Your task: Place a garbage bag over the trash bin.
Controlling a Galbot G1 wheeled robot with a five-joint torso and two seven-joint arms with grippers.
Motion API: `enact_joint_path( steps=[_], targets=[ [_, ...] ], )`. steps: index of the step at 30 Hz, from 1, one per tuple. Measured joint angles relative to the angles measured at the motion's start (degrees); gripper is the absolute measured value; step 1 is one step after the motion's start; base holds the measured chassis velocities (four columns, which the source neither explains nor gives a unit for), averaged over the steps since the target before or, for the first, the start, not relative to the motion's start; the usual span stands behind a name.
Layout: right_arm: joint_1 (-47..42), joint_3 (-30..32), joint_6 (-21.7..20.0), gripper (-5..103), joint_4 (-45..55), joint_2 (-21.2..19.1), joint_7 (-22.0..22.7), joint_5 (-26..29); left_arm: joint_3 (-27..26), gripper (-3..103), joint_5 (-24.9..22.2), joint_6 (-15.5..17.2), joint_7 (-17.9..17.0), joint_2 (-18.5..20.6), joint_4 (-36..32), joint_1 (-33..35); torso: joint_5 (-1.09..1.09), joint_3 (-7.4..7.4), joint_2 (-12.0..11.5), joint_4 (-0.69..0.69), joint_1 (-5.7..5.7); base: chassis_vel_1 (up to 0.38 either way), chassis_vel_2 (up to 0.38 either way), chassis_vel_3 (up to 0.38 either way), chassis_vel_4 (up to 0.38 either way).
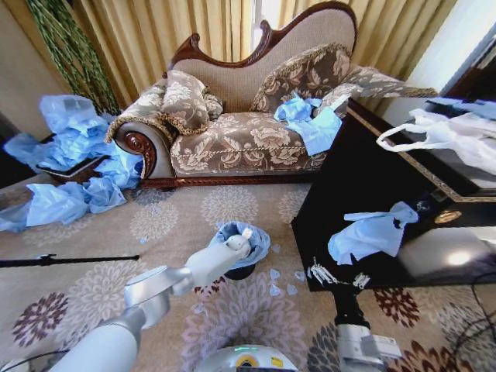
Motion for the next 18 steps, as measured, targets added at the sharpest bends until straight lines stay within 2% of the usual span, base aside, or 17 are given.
enact_joint_path(
  steps=[4,10,13,15,16,18],
  targets=[
    [0.00,0.00,0.00,100,0.00,0.00,0.00,0.00,-3.45,0,2.32,-2.12,0.53,-1.34,4.07,-1.12,0.00,0.00,0.00,-0.01,0.00,0.000,0.000,0.000,0.000],
    [0.00,0.00,0.00,100,0.00,0.00,0.00,0.00,-5.13,0,1.56,-1.92,0.17,-2.37,2.90,-1.73,0.00,0.00,0.00,-0.07,0.00,0.000,0.000,0.000,0.000],
    [0.00,0.00,0.00,100,0.00,0.00,0.00,0.00,-4.14,0,-2.40,0.29,-2.43,0.13,-3.66,-0.66,0.00,0.00,0.00,-0.04,0.00,0.000,0.000,0.000,0.000],
    [0.00,0.00,0.00,100,0.00,0.00,0.00,0.00,-3.34,0,-4.38,0.90,-4.09,2.26,-8.22,0.35,0.00,0.00,0.00,-0.02,0.00,0.000,0.000,0.000,0.000],
    [0.00,0.00,0.00,100,0.00,0.00,0.00,0.00,-3.34,0,-4.38,0.90,-4.09,2.26,-8.22,0.35,0.00,0.00,0.00,-0.02,0.00,0.000,0.000,0.000,0.000],
    [0.00,0.00,0.00,100,0.00,0.00,0.00,0.00,-3.21,0,-6.76,1.51,-6.15,5.26,-14.23,1.74,-0.01,0.00,0.00,-0.03,0.00,0.000,0.000,0.000,0.000]
  ],
)
